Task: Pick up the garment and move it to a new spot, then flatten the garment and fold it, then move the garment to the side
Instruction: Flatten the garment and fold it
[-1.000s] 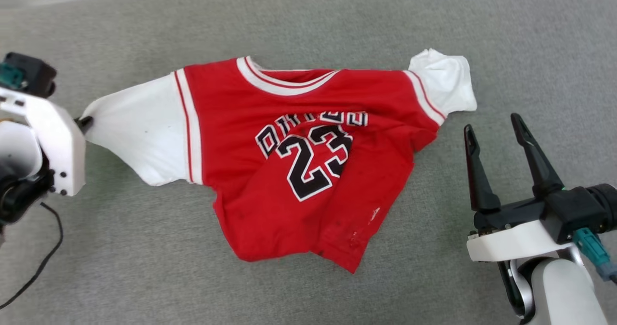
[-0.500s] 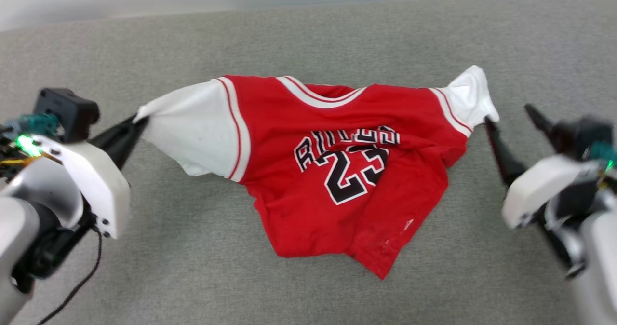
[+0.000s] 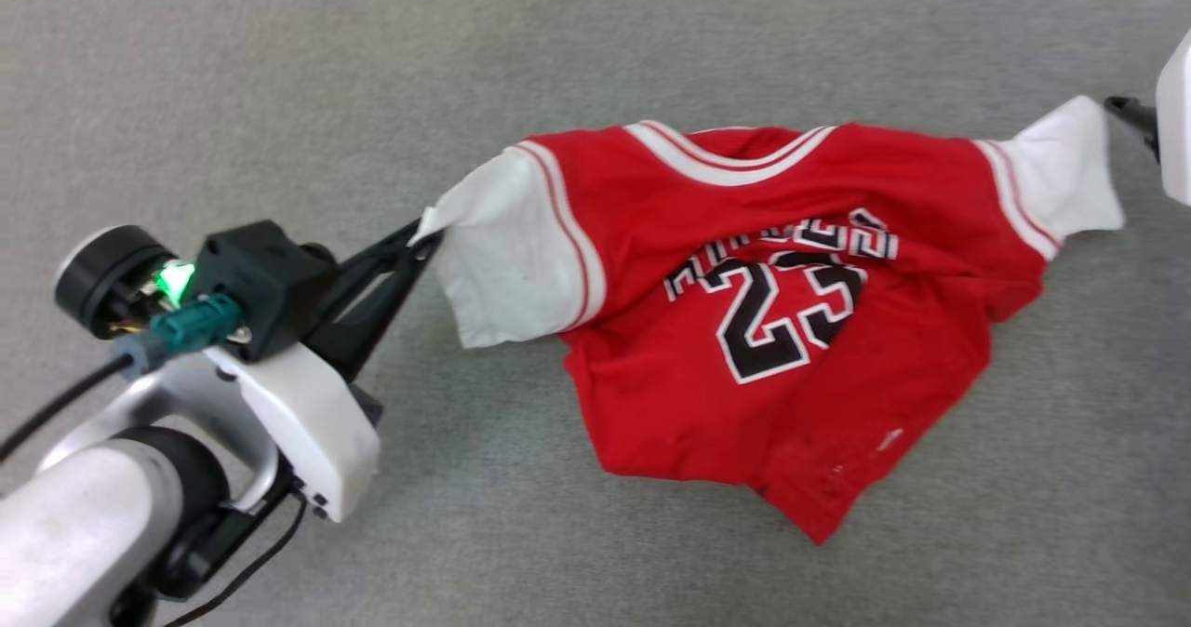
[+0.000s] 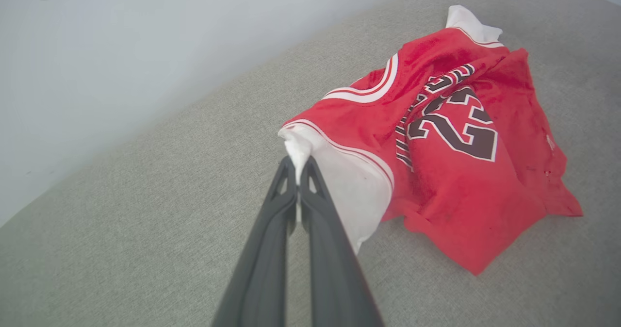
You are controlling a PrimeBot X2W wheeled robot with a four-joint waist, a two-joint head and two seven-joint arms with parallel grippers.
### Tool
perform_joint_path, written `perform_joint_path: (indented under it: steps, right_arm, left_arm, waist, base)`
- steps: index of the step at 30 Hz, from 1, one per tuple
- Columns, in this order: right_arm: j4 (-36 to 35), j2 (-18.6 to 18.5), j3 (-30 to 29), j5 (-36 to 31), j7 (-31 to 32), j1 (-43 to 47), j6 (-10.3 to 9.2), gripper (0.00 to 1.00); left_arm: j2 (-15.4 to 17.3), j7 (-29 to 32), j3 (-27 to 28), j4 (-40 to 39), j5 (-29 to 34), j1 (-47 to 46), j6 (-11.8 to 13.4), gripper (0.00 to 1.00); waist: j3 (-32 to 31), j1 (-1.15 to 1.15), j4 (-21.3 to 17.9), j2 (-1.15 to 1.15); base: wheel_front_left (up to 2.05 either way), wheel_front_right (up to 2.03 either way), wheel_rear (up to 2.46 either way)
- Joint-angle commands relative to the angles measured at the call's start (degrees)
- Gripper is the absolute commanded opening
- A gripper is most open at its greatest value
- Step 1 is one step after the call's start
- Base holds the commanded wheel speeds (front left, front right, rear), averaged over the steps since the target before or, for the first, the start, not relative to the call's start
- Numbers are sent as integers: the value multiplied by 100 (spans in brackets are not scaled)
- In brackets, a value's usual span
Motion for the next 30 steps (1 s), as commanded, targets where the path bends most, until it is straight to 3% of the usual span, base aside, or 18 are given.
perform_joint_path:
  steps: [1,5,10,16,18,24,30]
  right_arm:
    - [251,-3,-28,-122,99,-157,-3,100]
    - [1003,-107,-46,-372,251,-192,-3,100]
    - [1393,25,-172,-380,273,119,-1,100]
    - [1634,41,143,-289,167,722,6,100]
    - [1685,23,192,-240,62,832,7,0]
    - [1630,33,111,-24,-512,593,-1,0]
    - [1388,-55,204,309,-1470,130,-2,0]
  left_arm:
    - [-106,13,-48,-84,88,-114,15,0]
    - [-478,-19,-228,-182,291,-321,-20,0]
    - [-694,-70,-357,-77,354,-392,-64,0]
    - [-791,-78,-404,60,404,-446,-63,0]
    - [-791,-87,-408,115,399,-436,-52,0]
    - [-693,-127,-322,284,360,-323,31,0]
    - [-490,-302,-110,463,211,-173,123,0]
  waist:
    - [275,0,310,0]
    - [489,0,684,0]
    - [539,0,837,0]
    - [564,0,897,0]
    - [540,0,875,0]
    - [253,0,668,0]
    - [-302,0,368,0]
  base:
    - [0,0,0]
    - [0,0,0]
    - [0,0,0]
    - [0,0,0]
    - [0,0,0]
    - [0,0,0]
    - [0,0,0]
